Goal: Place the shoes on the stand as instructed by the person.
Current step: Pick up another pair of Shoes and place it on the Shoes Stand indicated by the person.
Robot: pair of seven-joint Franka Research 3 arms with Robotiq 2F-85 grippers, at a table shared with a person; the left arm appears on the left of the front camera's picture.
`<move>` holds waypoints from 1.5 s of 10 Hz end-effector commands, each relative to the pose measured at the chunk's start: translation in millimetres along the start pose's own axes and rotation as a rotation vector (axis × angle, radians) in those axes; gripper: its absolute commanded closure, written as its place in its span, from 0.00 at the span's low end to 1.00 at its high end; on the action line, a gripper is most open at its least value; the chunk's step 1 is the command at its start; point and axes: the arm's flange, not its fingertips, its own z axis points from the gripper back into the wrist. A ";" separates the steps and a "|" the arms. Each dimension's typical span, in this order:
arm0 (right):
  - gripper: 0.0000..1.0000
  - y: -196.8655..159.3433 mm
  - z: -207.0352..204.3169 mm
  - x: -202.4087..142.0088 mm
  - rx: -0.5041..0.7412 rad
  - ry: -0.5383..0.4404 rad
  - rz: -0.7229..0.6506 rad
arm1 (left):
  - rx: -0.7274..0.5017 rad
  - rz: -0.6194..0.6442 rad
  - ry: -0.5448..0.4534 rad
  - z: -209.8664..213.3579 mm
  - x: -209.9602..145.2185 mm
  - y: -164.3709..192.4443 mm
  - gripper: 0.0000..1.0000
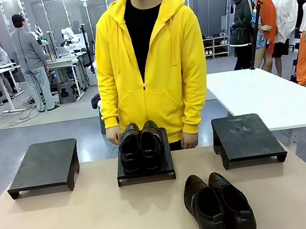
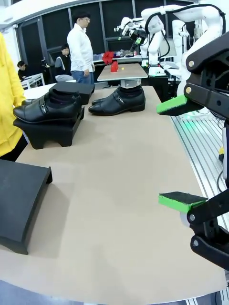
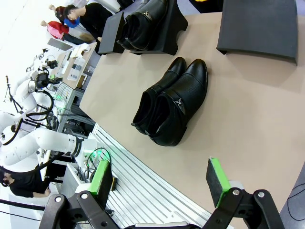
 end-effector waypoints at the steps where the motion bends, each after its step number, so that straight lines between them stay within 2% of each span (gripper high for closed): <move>1: 0.00 -0.1 0.5 0.0 0.014 -0.012 0.014 | -0.015 -0.008 -0.011 3.6 -1.1 -0.1 0.18; 15: 0.00 -0.1 0.5 0.0 0.014 -0.012 0.014 | -0.015 -0.008 -0.011 3.6 -1.1 -0.1 0.18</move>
